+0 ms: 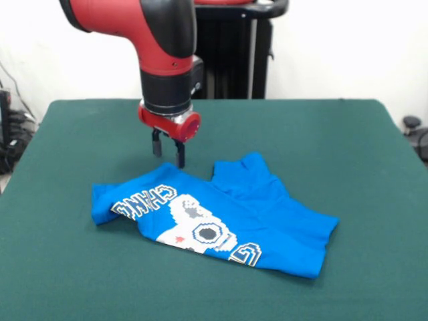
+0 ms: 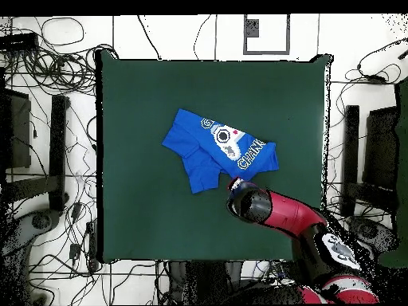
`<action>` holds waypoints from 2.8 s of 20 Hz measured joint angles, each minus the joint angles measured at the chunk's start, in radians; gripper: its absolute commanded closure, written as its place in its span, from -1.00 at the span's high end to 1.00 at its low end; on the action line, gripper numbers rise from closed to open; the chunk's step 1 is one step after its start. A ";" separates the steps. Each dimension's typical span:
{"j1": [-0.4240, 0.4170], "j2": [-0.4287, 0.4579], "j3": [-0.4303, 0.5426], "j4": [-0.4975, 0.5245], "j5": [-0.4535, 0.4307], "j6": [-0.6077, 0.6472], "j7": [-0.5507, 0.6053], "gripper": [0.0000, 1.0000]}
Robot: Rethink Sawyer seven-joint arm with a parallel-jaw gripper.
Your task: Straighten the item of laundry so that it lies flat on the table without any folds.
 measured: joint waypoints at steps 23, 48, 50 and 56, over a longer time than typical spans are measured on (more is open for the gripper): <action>-0.011 -0.001 0.000 -0.038 0.003 0.047 0.000 1.00; -0.011 0.000 0.000 -0.070 0.005 0.114 0.000 1.00; -0.009 0.001 0.000 -0.070 0.005 0.108 0.000 1.00; -0.005 0.008 0.000 -0.070 0.005 0.089 0.000 1.00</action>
